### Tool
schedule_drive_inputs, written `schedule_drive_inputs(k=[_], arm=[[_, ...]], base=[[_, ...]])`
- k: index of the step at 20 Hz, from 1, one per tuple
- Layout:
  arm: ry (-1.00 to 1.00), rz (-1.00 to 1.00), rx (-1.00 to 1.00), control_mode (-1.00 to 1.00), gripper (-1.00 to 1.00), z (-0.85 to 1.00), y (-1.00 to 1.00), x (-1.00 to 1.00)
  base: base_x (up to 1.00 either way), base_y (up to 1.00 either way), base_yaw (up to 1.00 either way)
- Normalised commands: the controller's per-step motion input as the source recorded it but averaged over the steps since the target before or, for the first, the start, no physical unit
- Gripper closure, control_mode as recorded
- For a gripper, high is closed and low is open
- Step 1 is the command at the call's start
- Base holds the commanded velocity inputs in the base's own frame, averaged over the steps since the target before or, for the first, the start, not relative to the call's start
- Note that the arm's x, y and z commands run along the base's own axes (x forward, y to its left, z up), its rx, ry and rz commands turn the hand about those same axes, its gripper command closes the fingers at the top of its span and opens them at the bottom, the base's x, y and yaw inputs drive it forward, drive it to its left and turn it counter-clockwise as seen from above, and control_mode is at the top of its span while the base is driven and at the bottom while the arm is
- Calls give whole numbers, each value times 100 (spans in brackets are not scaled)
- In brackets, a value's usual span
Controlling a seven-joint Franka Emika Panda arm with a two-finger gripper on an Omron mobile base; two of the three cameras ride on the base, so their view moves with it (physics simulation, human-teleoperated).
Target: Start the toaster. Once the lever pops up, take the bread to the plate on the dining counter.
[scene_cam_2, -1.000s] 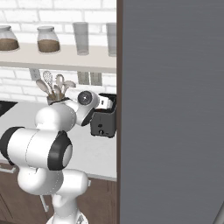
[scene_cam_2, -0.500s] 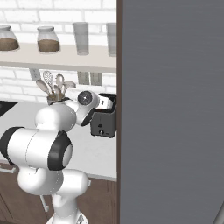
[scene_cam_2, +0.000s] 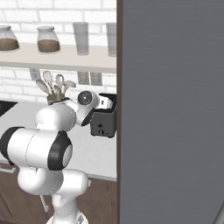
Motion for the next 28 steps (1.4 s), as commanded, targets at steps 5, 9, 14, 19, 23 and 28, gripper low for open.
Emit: schedule_drive_inputs(k=[5,9,14,19,23,28], arm=[[0,0,0,-100,-100,0,0,0],[0,0,0,-100,-100,0,0,0],[0,0,0,-100,-100,0,0,0],[0,0,0,-100,-100,0,0,0],[0,0,0,-100,-100,0,0,0],[0,0,0,-100,-100,0,0,0]], base=[[0,0,0],[0,0,0],[0,0,0],[0,0,0],[0,0,0],[0,0,0]])
